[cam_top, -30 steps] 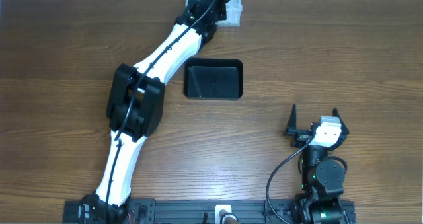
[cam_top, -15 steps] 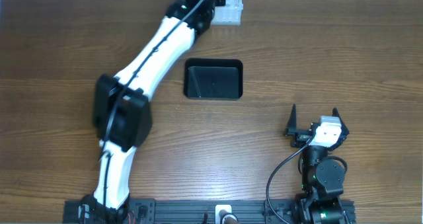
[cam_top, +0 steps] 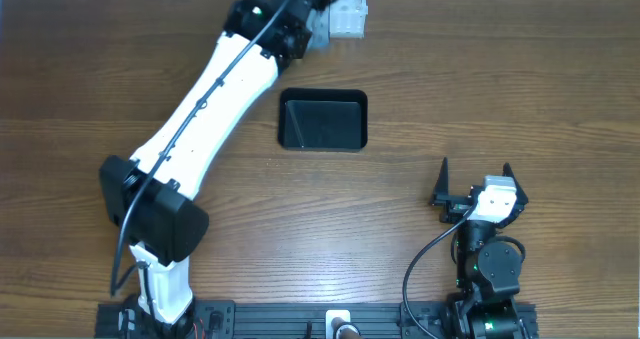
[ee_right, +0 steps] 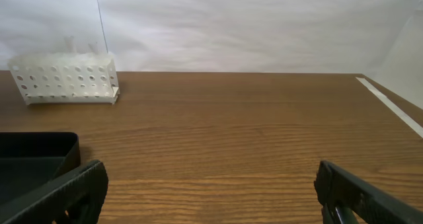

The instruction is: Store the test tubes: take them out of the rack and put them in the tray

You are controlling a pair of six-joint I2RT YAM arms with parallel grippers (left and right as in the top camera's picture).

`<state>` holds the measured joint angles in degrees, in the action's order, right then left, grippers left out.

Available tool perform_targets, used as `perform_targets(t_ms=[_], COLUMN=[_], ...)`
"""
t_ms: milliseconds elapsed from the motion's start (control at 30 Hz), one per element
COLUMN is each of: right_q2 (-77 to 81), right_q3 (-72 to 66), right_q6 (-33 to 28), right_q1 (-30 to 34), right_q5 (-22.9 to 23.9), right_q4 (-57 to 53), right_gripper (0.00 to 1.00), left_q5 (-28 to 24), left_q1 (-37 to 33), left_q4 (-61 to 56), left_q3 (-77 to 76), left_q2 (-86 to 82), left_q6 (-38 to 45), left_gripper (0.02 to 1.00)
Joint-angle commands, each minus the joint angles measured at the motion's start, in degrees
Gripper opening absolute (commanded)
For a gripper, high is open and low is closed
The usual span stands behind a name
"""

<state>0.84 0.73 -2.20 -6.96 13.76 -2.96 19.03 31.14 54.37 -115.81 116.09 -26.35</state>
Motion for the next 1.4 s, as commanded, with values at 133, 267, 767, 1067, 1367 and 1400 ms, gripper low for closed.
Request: perform_targets(t_ms=[133,267,767,1067,1367,1400], right_q2=[-0.5,-0.5,-0.52,-0.5,-0.5,-0.52], right_q3=[-0.42,-0.42,-0.42,-0.42,-0.42,-0.42], right_q6=[-0.44,-0.44,-0.44,-0.44,-0.44,-0.44], right_q1=[-0.37,-0.37,-0.37,-0.37,-0.37,-0.37], right_q5=[-0.44,-0.44,-0.44,-0.44,-0.44,-0.44], right_q4=[-0.04,-0.04,-0.04,-0.04,-0.04,-0.04], right_gripper=[0.991,0.993,0.991,0.991,0.991,0.993], left_q5=[-1.27,-4.5,-8.04,-8.07,-8.07,-8.07], left_q1=[-0.28,-0.26,0.61,0.63,0.63,0.63], left_q4=[-0.22,-4.72,-8.98,-8.31,-7.23,-7.26], left_q3=[11.15,16.28,21.86,21.86,21.86,21.86], left_q2=[1.79,1.81,3.32,5.81,5.86,5.84], left_q6=[-7.82,-7.82,-8.85,-8.83,-8.83,-8.83], left_gripper=[0.04,0.04,0.042,0.071,0.229,0.248])
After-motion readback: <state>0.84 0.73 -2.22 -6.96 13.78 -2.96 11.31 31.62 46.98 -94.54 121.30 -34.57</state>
